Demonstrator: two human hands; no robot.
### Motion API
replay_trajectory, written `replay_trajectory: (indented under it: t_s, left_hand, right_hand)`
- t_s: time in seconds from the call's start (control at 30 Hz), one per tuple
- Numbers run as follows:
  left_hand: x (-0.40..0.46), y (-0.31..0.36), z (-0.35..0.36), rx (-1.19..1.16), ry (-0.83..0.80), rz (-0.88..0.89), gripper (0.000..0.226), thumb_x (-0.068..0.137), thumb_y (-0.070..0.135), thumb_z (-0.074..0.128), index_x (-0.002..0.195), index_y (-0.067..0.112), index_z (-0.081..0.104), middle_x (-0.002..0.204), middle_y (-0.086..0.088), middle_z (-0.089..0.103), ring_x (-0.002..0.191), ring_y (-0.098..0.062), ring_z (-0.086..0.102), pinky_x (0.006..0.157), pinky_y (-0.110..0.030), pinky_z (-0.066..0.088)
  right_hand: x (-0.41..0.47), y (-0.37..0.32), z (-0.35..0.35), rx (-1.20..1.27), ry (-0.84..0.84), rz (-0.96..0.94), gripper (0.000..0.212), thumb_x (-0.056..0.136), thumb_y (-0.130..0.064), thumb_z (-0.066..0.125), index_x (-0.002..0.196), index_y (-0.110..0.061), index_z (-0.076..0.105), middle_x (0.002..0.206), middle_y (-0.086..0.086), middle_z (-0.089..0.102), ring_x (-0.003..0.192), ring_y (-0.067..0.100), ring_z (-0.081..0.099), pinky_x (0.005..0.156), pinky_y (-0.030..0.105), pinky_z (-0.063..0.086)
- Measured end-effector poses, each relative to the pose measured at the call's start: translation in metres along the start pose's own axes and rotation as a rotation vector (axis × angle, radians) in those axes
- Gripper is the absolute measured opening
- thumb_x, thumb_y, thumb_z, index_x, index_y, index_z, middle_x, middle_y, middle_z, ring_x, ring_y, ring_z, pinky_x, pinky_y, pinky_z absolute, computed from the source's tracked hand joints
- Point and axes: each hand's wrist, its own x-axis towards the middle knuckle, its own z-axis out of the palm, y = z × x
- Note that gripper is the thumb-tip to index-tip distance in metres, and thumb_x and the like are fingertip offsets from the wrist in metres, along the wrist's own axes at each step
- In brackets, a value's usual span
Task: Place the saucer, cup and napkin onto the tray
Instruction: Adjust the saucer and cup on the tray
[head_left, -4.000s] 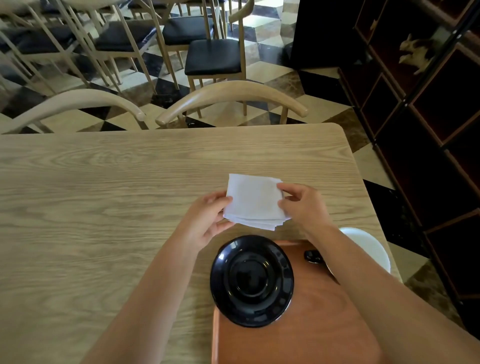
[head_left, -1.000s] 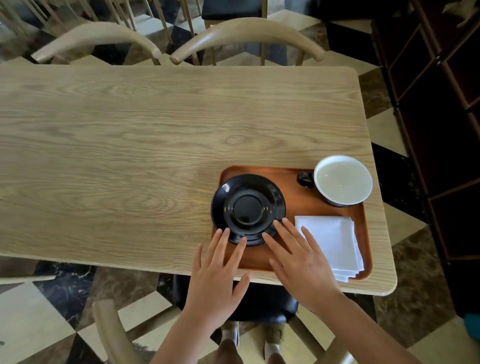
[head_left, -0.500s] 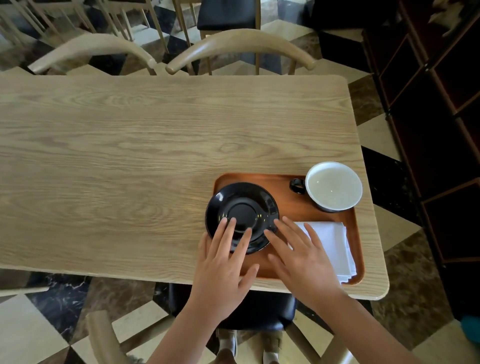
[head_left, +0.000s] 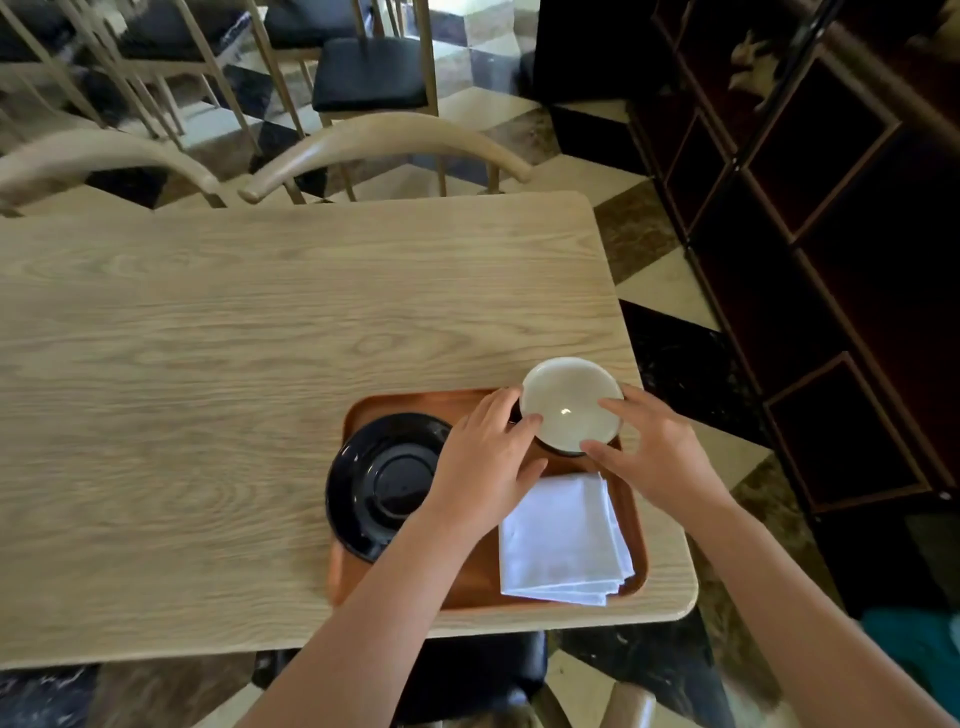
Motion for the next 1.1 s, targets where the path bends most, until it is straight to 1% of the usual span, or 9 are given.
replay_trajectory:
  t_s: [0.2, 0.5, 0.67, 0.77, 0.83, 0.87, 0.97, 1.03, 1.1]
  left_hand:
    - [0.005, 0.0, 0.004, -0.04, 0.105, -0.02, 0.022, 0.078, 0.02, 0.071, 0.094, 0.006, 0.066, 0.117, -0.018, 0.059, 0.103, -0.031, 0.057, 0.068, -0.041, 0.057]
    - [-0.009, -0.007, 0.001, -0.068, 0.131, -0.064, 0.023, 0.074, 0.02, 0.074, 0.091, 0.007, 0.067, 0.116, -0.014, 0.061, 0.102, -0.029, 0.058, 0.063, -0.035, 0.056]
    - [-0.023, -0.015, 0.001, -0.065, 0.123, -0.101, 0.025, 0.074, 0.021, 0.074, 0.094, 0.009, 0.066, 0.119, -0.012, 0.059, 0.105, -0.029, 0.057, 0.063, -0.035, 0.056]
    - [-0.024, -0.015, -0.001, -0.066, 0.106, -0.105, 0.025, 0.075, 0.021, 0.073, 0.095, 0.008, 0.065, 0.12, -0.012, 0.059, 0.105, -0.028, 0.056, 0.062, -0.037, 0.057]
    - [-0.025, -0.014, -0.003, -0.072, 0.106, -0.112, 0.028, 0.076, 0.021, 0.073, 0.1, 0.008, 0.065, 0.122, -0.013, 0.058, 0.108, -0.029, 0.056, 0.066, -0.039, 0.057]
    - [-0.026, -0.012, -0.003, -0.074, 0.114, -0.116, 0.034, 0.076, 0.022, 0.072, 0.106, 0.008, 0.063, 0.125, -0.015, 0.056, 0.112, -0.03, 0.054, 0.074, -0.041, 0.057]
    - [-0.041, -0.003, -0.002, -0.106, 0.173, -0.152, 0.051, 0.081, 0.027, 0.066, 0.127, 0.009, 0.05, 0.138, -0.018, 0.044, 0.128, -0.03, 0.042, 0.1, -0.038, 0.04]
    - [-0.061, 0.008, 0.004, -0.142, 0.198, -0.119, 0.05, 0.084, 0.029, 0.059, 0.129, 0.011, 0.047, 0.14, -0.016, 0.043, 0.131, -0.027, 0.039, 0.103, -0.036, 0.037]
    - [-0.083, 0.023, 0.014, -0.149, 0.142, -0.024, 0.046, 0.089, 0.031, 0.051, 0.13, 0.013, 0.044, 0.139, -0.013, 0.045, 0.131, -0.025, 0.039, 0.1, -0.038, 0.043]
  right_hand:
    - [-0.003, 0.001, 0.0, 0.041, 0.032, -0.075, 0.066, 0.062, -0.024, 0.084, 0.12, -0.006, 0.058, 0.137, 0.008, 0.051, 0.123, 0.023, 0.048, 0.097, 0.026, 0.032]
    - [-0.005, -0.007, 0.012, 0.055, 0.054, -0.108, 0.063, 0.063, -0.025, 0.084, 0.118, -0.009, 0.06, 0.137, 0.002, 0.051, 0.122, 0.016, 0.049, 0.095, 0.017, 0.032]
    - [-0.006, -0.012, 0.023, 0.069, 0.031, -0.11, 0.062, 0.064, -0.028, 0.083, 0.119, -0.012, 0.059, 0.139, 0.001, 0.05, 0.119, 0.02, 0.052, 0.092, 0.027, 0.041]
    - [-0.007, -0.011, 0.025, 0.087, 0.031, -0.111, 0.061, 0.066, -0.029, 0.082, 0.12, -0.014, 0.058, 0.14, 0.002, 0.049, 0.119, 0.02, 0.052, 0.091, 0.027, 0.042]
    - [-0.008, -0.011, 0.026, 0.097, 0.021, -0.111, 0.065, 0.068, -0.03, 0.08, 0.125, -0.017, 0.053, 0.143, 0.003, 0.045, 0.124, 0.02, 0.047, 0.094, 0.027, 0.04]
    - [-0.009, -0.011, 0.027, 0.099, 0.02, -0.113, 0.069, 0.069, -0.031, 0.079, 0.13, -0.019, 0.048, 0.145, 0.003, 0.042, 0.127, 0.02, 0.044, 0.096, 0.028, 0.039]
    - [-0.02, -0.008, 0.025, 0.054, 0.057, -0.147, 0.079, 0.074, -0.033, 0.075, 0.14, -0.025, 0.032, 0.15, 0.001, 0.032, 0.132, 0.016, 0.035, 0.096, 0.031, 0.039]
    - [-0.037, 0.0, 0.023, -0.036, 0.097, -0.227, 0.075, 0.076, -0.034, 0.072, 0.14, -0.02, 0.034, 0.149, 0.005, 0.035, 0.131, 0.017, 0.035, 0.096, 0.033, 0.037]
    - [-0.059, 0.012, 0.022, -0.115, 0.091, -0.324, 0.063, 0.079, -0.035, 0.065, 0.135, -0.015, 0.043, 0.144, 0.011, 0.041, 0.131, 0.024, 0.038, 0.099, 0.04, 0.038]
